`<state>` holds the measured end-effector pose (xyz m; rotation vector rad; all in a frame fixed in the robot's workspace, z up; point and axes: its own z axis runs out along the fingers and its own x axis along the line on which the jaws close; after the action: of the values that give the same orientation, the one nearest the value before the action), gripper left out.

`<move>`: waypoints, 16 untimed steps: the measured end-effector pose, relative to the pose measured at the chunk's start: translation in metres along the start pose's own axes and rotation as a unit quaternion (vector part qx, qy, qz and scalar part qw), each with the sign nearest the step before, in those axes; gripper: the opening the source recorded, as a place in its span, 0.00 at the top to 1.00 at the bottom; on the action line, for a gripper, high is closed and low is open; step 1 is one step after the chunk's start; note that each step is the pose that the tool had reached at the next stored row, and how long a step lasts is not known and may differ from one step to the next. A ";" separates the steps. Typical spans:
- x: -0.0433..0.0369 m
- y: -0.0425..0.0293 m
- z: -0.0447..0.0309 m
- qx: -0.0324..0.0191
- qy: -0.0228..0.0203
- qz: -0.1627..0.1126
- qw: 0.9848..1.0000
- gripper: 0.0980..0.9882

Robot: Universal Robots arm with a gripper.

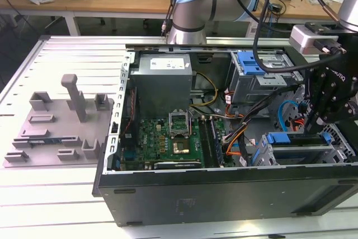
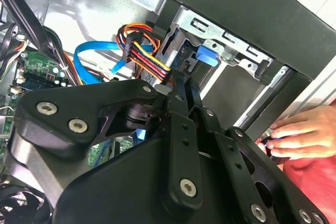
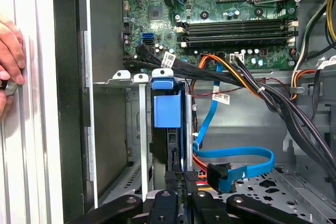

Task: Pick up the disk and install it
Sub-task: 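Insert the first disk wire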

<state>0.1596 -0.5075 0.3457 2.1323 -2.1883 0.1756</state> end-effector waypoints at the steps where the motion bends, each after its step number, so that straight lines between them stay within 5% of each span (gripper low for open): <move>1: 0.0000 0.0000 0.0001 0.000 0.000 0.000 1.000 0.93; 16: -0.0002 -0.0016 0.0008 0.000 0.000 0.000 1.000 0.93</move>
<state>0.1612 -0.5075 0.3450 2.1323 -2.1883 0.1756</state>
